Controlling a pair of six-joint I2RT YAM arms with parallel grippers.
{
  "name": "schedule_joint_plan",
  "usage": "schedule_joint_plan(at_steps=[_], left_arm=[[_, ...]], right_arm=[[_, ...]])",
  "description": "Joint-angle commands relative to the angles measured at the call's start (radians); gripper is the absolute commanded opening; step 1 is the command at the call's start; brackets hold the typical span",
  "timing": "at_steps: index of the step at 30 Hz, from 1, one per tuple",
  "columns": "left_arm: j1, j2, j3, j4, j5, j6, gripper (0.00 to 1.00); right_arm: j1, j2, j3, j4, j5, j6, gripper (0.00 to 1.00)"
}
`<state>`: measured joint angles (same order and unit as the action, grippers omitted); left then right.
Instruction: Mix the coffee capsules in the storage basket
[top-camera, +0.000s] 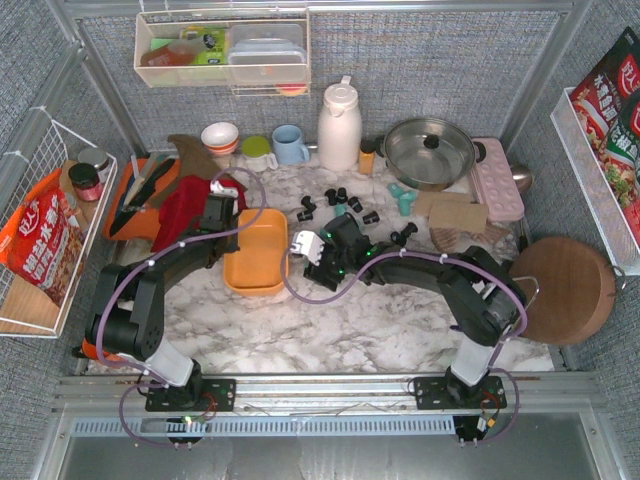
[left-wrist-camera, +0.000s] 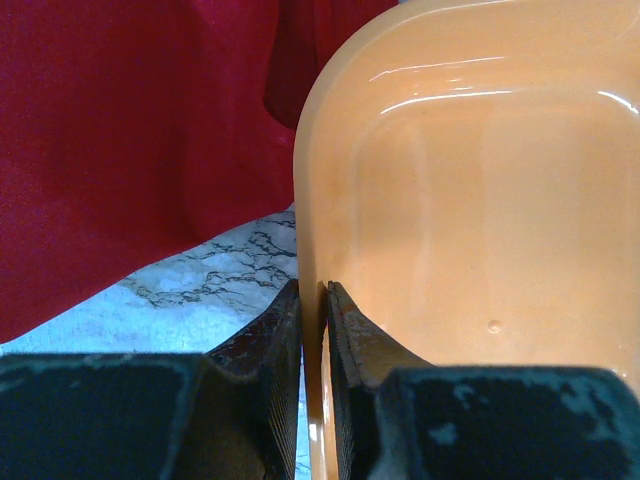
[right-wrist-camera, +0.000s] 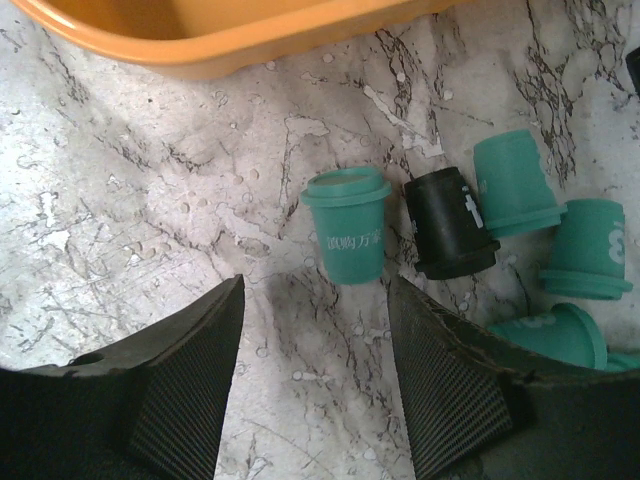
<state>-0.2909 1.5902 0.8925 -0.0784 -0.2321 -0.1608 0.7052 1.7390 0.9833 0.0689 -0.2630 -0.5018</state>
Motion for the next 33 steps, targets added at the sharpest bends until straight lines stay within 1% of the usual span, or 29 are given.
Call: schedule_joint_plan(at_steps=[1, 12, 13, 15, 16, 19, 23, 26, 28, 30, 33], left_arm=[[0.002, -0.02, -0.009, 0.022, -0.006, 0.033, 0.24], [0.004, -0.002, 0.0, 0.016, -0.026, 0.053, 0.26], [0.004, -0.004, 0.002, 0.018, -0.021, 0.052, 0.3], [0.004, -0.007, 0.009, 0.022, -0.012, 0.047, 0.43], [0.004, -0.01, 0.011, 0.023, -0.009, 0.042, 0.48], [0.004, -0.038, 0.012, 0.028, -0.009, 0.019, 0.57], [0.004, -0.103, 0.013, 0.021, -0.016, -0.017, 0.62], [0.004, -0.181, 0.009, 0.008, -0.025, -0.046, 0.63], [0.003, -0.247, 0.004, -0.004, -0.007, -0.055, 0.65], [0.002, -0.309, -0.009, 0.002, 0.063, -0.045, 0.67], [0.0, -0.384, -0.034, 0.057, 0.228, -0.025, 0.8]], right_arm=[[-0.009, 0.033, 0.052, -0.013, -0.033, -0.05, 0.63], [-0.039, 0.136, 0.121, -0.054, -0.066, -0.101, 0.55], [-0.039, 0.138, 0.124, -0.057, -0.069, -0.104, 0.54], [-0.039, 0.14, 0.129, -0.057, -0.079, -0.111, 0.52], [-0.039, 0.141, 0.13, -0.057, -0.084, -0.114, 0.51], [-0.039, 0.147, 0.138, -0.068, -0.099, -0.126, 0.46], [-0.037, 0.154, 0.15, -0.089, -0.112, -0.137, 0.36], [-0.039, 0.149, 0.152, -0.102, -0.123, -0.144, 0.24], [-0.038, 0.133, 0.148, -0.109, -0.138, -0.146, 0.18], [-0.038, 0.106, 0.139, -0.106, -0.147, -0.136, 0.15], [-0.037, 0.042, 0.114, -0.086, -0.158, -0.109, 0.13]])
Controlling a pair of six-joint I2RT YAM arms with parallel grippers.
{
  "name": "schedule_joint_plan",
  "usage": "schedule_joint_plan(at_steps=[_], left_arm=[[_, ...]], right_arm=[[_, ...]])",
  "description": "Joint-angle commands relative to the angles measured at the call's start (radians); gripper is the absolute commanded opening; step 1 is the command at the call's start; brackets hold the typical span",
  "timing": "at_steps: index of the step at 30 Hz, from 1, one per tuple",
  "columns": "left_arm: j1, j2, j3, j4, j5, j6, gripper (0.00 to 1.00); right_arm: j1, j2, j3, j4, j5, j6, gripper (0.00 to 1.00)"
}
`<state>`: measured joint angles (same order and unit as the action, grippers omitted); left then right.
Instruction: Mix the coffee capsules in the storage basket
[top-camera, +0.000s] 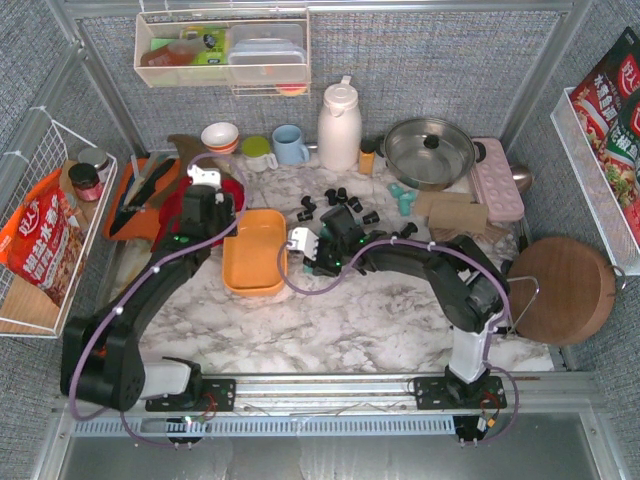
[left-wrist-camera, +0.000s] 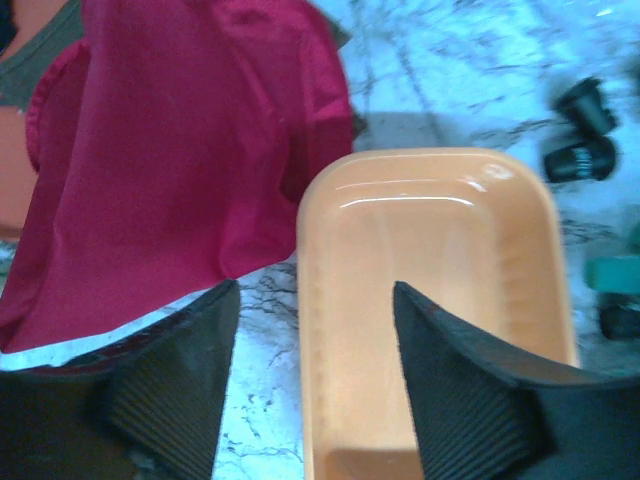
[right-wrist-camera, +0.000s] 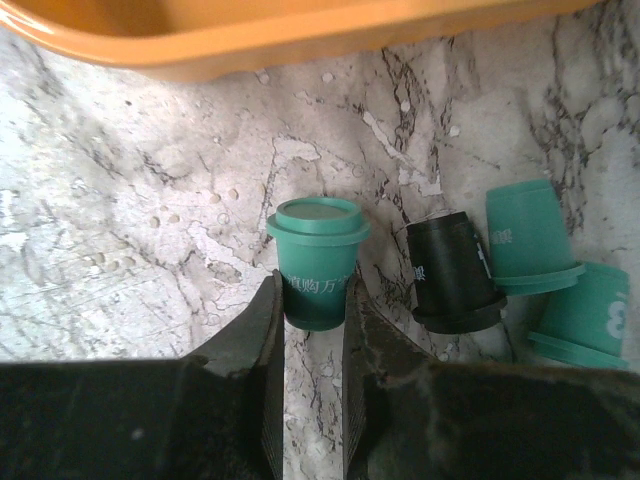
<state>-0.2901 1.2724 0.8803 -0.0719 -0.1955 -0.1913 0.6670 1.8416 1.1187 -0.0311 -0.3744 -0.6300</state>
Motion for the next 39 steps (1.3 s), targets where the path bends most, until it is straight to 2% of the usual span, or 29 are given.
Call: schedule_joint_plan(at_steps=[1, 5, 7, 9, 14, 20, 26, 29, 36, 39], left_arm=[[-0.003, -0.084, -0.026, 0.065, 0.238, 0.003, 0.83], [-0.002, -0.118, -0.037, 0.156, 0.409, -0.024, 0.97], [-0.003, -0.107, -0.023, 0.189, 0.471, -0.038, 0.99], [-0.004, -0.072, 0.012, 0.204, 0.51, -0.04, 0.99], [-0.032, 0.05, 0.133, 0.206, 0.533, -0.022, 0.99], [-0.171, 0.178, 0.236, 0.177, 0.407, 0.059, 0.99], [-0.235, 0.16, 0.103, 0.318, 0.519, -0.04, 0.98], [-0.268, 0.138, 0.089, 0.343, 0.546, -0.033, 0.96], [-0.313, 0.12, 0.033, 0.493, 0.731, -0.137, 0.91], [-0.328, 0.124, 0.039, 0.486, 0.783, -0.128, 0.91]], right_arm=[[0.001, -0.096, -0.037, 0.029, -0.048, 0.031, 0.12], [-0.001, -0.228, -0.141, 0.137, -0.037, 0.106, 0.11], [-0.001, -0.31, -0.217, 0.223, -0.013, 0.153, 0.11], [-0.001, -0.386, -0.301, 0.325, 0.014, 0.204, 0.11], [-0.004, -0.541, -0.41, 0.431, 0.081, 0.283, 0.11], [-0.004, -0.668, -0.554, 0.607, 0.181, 0.31, 0.11], [-0.004, -0.721, -0.637, 0.709, 0.229, 0.289, 0.11], [-0.004, -0.74, -0.637, 0.703, 0.23, 0.277, 0.11], [-0.004, -0.758, -0.638, 0.682, 0.235, 0.247, 0.11], [-0.003, -0.76, -0.643, 0.688, 0.244, 0.243, 0.11]])
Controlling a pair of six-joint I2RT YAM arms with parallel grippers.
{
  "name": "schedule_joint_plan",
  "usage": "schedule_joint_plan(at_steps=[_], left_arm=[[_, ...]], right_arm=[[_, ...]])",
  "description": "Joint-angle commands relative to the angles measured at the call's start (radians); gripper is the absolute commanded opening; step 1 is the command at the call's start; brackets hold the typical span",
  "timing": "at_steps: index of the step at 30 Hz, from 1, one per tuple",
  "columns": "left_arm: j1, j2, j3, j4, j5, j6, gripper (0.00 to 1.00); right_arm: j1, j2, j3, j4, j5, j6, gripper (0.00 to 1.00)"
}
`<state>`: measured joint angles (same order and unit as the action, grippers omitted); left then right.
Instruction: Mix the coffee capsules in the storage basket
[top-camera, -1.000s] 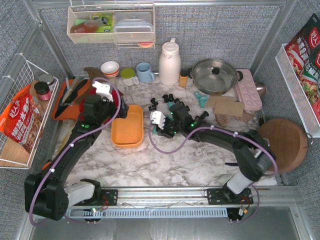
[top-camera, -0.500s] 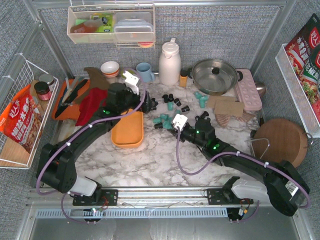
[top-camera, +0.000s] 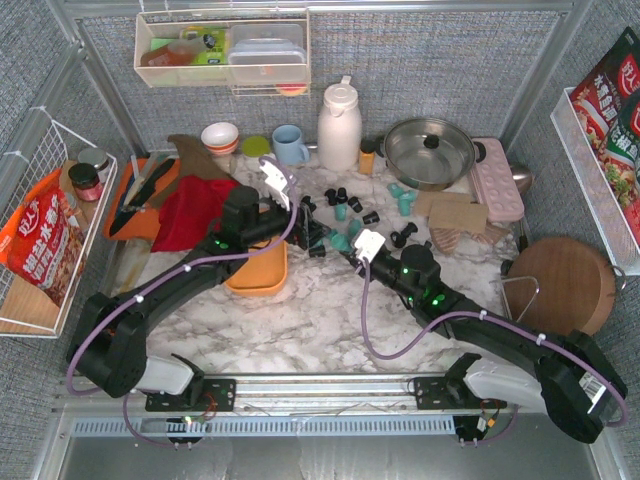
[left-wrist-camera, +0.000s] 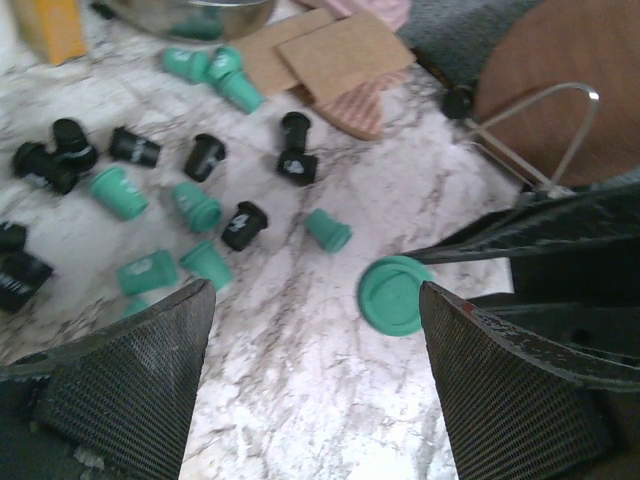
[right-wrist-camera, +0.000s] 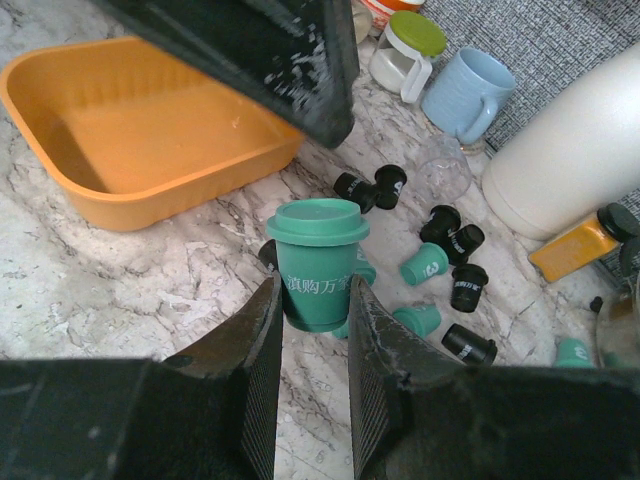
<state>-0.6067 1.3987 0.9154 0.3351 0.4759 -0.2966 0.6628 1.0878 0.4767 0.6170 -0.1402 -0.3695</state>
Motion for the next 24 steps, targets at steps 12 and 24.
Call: schedule_joint_plan(at_steps=[12, 24], left_arm=[[-0.044, 0.088, 0.058, 0.018, 0.208, -0.036, 0.79], [-0.078, 0.146, 0.073, 0.013, 0.247, -0.046, 0.58]], right_arm=[[0.002, -0.035, -0.009, 0.045, -0.007, -0.022, 0.11], [0.009, -0.04, -0.009, 0.048, -0.013, -0.019, 0.14]])
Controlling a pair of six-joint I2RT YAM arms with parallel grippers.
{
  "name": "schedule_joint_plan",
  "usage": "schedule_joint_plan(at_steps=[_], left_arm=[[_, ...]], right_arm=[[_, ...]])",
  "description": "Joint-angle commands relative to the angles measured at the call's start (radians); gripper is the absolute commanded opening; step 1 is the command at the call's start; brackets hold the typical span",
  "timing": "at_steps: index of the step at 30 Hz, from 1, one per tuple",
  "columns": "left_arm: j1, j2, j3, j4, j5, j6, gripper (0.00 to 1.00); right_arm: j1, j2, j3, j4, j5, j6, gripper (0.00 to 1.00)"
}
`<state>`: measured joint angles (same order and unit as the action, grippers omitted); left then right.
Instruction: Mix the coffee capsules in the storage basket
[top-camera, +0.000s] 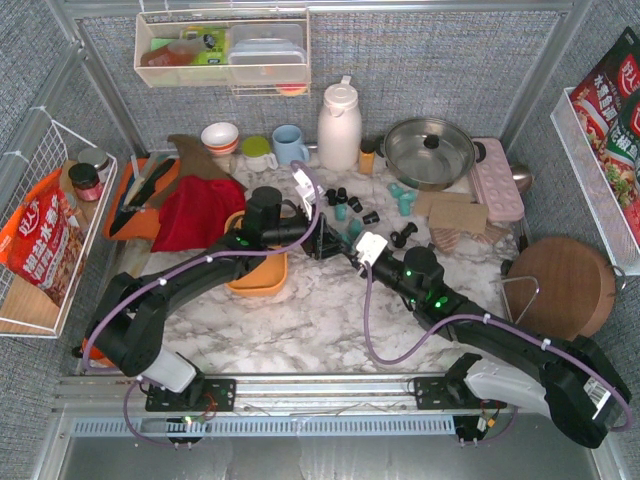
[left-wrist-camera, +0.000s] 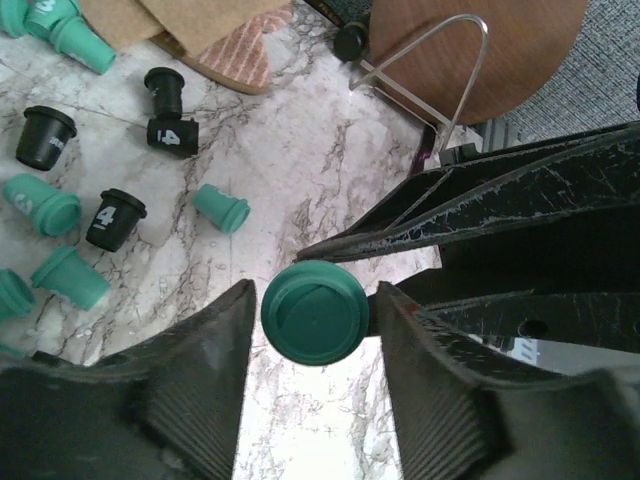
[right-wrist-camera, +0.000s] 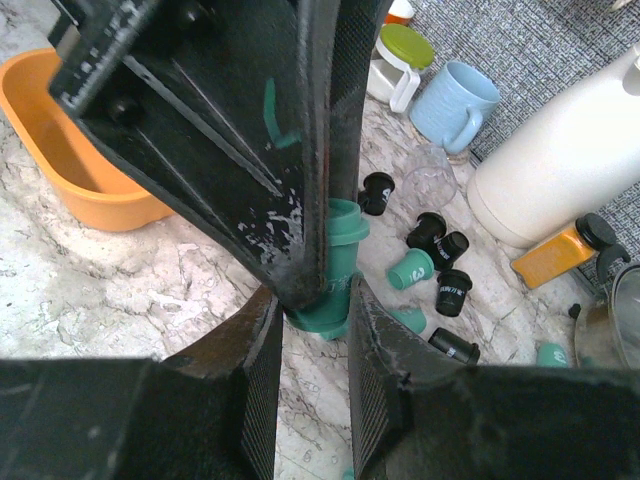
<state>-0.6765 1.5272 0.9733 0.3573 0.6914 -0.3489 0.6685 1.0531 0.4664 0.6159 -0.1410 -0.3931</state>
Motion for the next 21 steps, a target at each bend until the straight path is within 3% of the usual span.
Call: schedule_joint_plan(at_steps=[1, 8, 11, 17, 21], left_arm=[[-0.008, 0.023, 0.02, -0.017, 0.034, 0.007, 0.54], [-0.01, 0.003, 0.022, -0.052, -0.07, 0.059, 0.27], [-0.008, -0.024, 0.031, -0.109, -0.231, 0.097, 0.02], [0.018, -0.086, -0.006, -0.156, -0.719, 0.085, 0.0], [0.066, -0.104, -0.041, -0.179, -1.027, 0.023, 0.0]], right_arm=[[0.004, -0.005, 0.001, 0.048, -0.008, 0.005, 0.17], [0.004, 0.008, -0.003, 0.059, 0.021, 0.017, 0.47], [0.005, 0.024, 0.006, 0.049, 0.028, 0.025, 0.54], [-0.011, 0.078, 0.04, 0.022, 0.189, 0.153, 0.69], [-0.065, 0.133, 0.138, -0.173, 0.381, 0.318, 0.73]])
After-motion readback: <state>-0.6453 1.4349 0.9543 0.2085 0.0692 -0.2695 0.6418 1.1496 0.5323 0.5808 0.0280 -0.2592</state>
